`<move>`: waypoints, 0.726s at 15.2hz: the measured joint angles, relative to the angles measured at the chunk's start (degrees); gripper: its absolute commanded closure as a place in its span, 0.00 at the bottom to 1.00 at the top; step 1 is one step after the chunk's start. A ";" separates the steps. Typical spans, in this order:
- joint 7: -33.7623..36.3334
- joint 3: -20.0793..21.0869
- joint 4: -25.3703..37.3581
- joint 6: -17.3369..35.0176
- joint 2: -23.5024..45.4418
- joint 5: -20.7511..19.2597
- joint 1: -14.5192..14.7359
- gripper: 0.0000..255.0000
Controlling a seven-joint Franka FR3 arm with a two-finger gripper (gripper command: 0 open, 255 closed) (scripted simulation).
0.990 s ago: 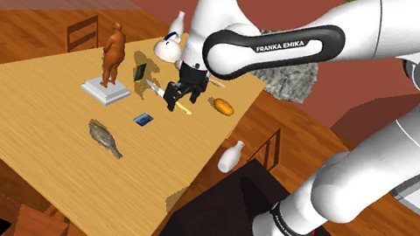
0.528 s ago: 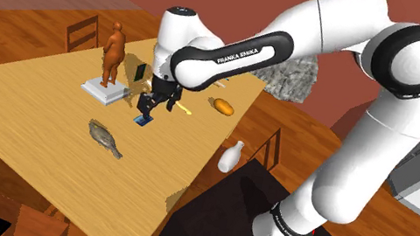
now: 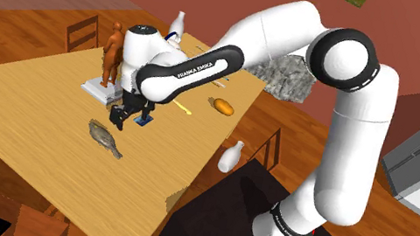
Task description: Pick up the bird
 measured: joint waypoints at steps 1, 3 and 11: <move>0.67 -0.17 2.17 -0.20 2.28 -0.49 0.90 0.00; 1.30 -0.61 5.75 -0.18 6.37 -1.31 2.14 0.00; 2.23 -2.19 18.51 -0.79 19.51 -3.04 5.84 0.00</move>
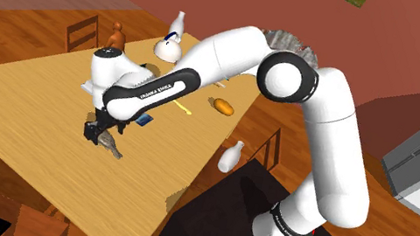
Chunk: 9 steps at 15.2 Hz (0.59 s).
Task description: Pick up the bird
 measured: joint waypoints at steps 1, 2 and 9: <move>0.02 -0.12 0.21 0.34 0.55 -0.12 0.06 0.00; 0.09 -0.29 0.97 0.54 1.49 -0.25 0.26 0.00; 0.38 -0.60 0.99 1.69 2.69 -0.59 0.46 1.00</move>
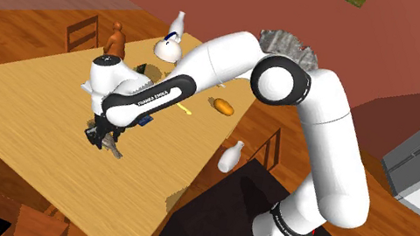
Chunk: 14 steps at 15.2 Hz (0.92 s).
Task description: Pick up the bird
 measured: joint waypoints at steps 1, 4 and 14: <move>0.00 0.00 0.00 -0.01 0.00 0.00 0.00 1.00; 0.02 0.01 -0.03 0.01 -0.02 0.00 0.01 1.00; -0.64 0.92 -0.96 -2.83 -3.84 0.93 -0.63 1.00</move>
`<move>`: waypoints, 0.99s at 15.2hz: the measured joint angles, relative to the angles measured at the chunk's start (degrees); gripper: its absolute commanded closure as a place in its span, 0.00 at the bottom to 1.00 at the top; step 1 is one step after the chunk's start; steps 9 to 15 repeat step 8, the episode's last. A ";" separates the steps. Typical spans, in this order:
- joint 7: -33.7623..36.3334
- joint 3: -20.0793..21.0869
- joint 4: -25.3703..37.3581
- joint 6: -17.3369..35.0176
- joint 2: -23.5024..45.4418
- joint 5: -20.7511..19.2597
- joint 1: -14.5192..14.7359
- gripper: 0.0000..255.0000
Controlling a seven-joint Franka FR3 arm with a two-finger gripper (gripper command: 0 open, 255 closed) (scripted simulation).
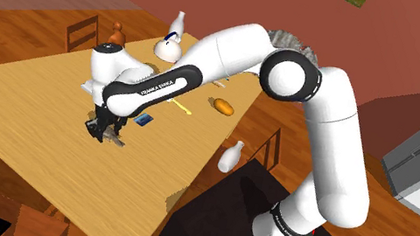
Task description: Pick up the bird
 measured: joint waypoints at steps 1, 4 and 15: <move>-0.12 0.15 -0.27 -0.45 -0.71 0.17 -0.14 1.00; -0.40 0.56 -0.56 -1.77 -2.35 0.62 -0.39 1.00; -0.75 0.98 -0.80 -3.29 -4.13 1.12 -0.67 1.00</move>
